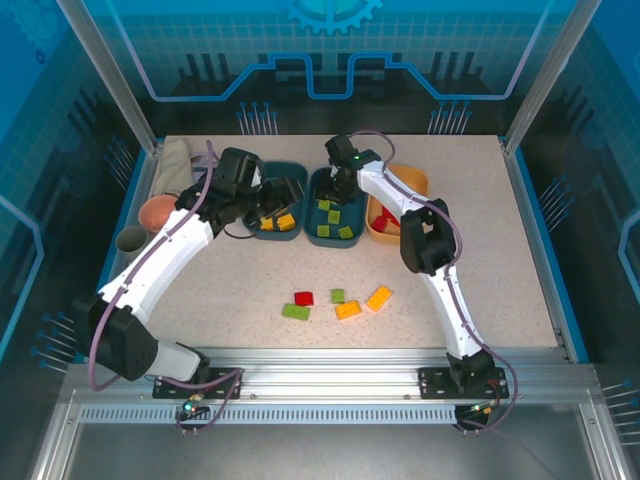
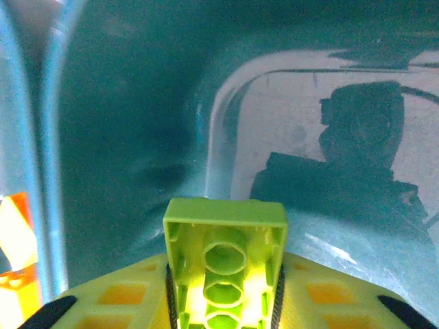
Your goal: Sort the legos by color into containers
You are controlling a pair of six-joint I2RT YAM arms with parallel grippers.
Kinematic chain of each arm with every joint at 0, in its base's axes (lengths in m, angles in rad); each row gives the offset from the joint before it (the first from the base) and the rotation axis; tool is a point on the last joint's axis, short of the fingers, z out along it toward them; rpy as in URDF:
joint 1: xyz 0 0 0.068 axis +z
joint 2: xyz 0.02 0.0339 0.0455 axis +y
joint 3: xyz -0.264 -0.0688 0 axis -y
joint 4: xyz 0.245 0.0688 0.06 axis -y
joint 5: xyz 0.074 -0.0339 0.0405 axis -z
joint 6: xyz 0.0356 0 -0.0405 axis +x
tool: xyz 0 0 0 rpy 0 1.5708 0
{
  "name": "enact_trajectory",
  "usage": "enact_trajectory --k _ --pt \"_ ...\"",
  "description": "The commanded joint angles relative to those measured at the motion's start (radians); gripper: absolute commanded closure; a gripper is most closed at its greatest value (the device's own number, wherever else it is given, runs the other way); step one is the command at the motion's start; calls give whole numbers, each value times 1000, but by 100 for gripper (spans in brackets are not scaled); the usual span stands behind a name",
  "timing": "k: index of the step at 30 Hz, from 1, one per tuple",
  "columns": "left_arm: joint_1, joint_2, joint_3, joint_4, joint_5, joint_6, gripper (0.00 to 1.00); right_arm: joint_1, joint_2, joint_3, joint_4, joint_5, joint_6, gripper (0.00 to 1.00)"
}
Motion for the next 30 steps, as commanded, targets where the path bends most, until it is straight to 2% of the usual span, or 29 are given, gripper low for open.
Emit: enact_trajectory --k 1,5,7,12,18,24,30 --pt "7 19 39 9 33 26 15 -10 46 86 -74 -54 -13 60" --pt "3 27 45 -5 39 28 15 -12 56 133 -112 -43 -24 42" --pt "-6 27 52 -16 39 34 15 -9 29 127 -119 -31 -25 37" --pt "-60 33 88 -56 38 82 15 -4 -163 6 -89 68 -15 36" --pt "-187 64 88 -129 70 232 19 0 -559 -396 9 193 19 40" --pt "-379 119 38 -178 80 432 23 7 -1016 -918 98 249 33 39" --pt "-552 256 50 -227 16 615 24 25 -1464 -1303 -6 267 76 32"
